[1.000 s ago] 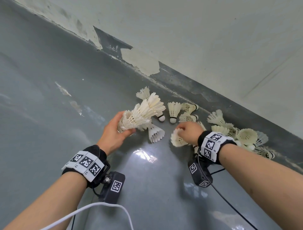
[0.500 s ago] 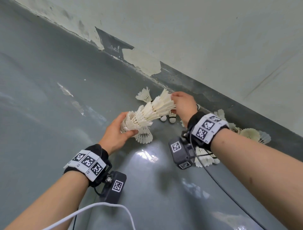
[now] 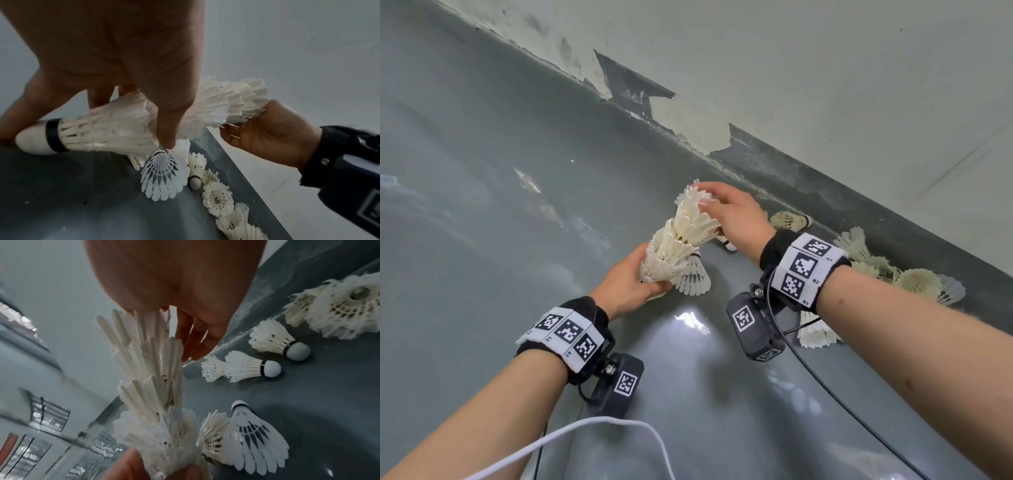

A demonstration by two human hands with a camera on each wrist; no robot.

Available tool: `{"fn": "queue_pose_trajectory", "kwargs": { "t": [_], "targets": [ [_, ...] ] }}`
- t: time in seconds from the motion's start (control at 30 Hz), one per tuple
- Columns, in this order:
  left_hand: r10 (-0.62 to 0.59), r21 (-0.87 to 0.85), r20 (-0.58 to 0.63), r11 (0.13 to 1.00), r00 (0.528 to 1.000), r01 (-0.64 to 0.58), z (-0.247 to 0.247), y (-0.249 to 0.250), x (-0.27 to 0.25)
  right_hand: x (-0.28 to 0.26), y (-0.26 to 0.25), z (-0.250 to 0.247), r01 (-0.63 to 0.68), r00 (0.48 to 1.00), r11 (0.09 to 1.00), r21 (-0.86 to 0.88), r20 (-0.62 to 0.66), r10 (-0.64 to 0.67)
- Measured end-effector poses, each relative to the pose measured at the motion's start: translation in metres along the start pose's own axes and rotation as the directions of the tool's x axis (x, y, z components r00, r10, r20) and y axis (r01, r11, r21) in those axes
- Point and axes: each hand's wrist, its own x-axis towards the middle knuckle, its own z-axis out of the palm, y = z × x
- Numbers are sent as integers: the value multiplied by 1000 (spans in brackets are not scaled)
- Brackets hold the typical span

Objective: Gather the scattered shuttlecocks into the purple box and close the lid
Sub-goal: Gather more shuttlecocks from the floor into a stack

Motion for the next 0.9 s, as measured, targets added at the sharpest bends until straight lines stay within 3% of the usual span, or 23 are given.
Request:
{"fn": "queue_pose_trajectory", "kwargs": {
  "t": [0.07,0.13,0.2,0.27,0.37,0.43,0.5,0.57,0.67,0.73,0.8,0.83,0.9],
  "targets": [
    [-10,-63,-14,998,1000,9,-2,-3,0,-4,-7,2,8,997,999,34,71,-10],
    [-13,-175,-53,985,999,4,-6,-2,-1,-5,-12,1,-58,991,976,209,134,30],
    [-9,-272,-98,962,995,-18,-9,0,-3,1,-9,0,-102,993,933,344,87,76],
    [10,-311,-142,949,990,-54,-12,2,-4,6,2,0,-123,991,938,325,-16,136],
    [34,-325,-180,941,983,-92,-16,4,-5,1,24,-1,-133,991,989,-73,2,133],
    [27,-342,-184,936,983,-89,-16,5,-6,-8,42,3,-87,975,932,-351,161,152],
    [24,-345,-182,935,983,-87,-17,4,-7,-14,57,12,34,938,817,-575,301,172],
    [26,-340,-173,937,985,-84,-16,3,-8,-16,68,22,154,911,713,-684,378,166],
    [26,-327,-169,941,985,-81,-14,1,-7,-12,76,24,222,917,687,-692,388,95],
    [22,-322,-156,944,988,-72,-14,1,-7,-8,76,18,106,964,772,-627,255,75],
    [17,-307,-146,950,989,-62,-14,0,-6,-1,69,8,-136,990,919,-370,-20,139],
    [19,-291,-148,955,989,-62,-15,0,-6,4,63,1,-220,969,961,-166,-147,197],
    [15,-268,-151,962,988,-56,-15,-1,-3,12,43,-17,-248,909,935,253,-273,314]
  ]
}}
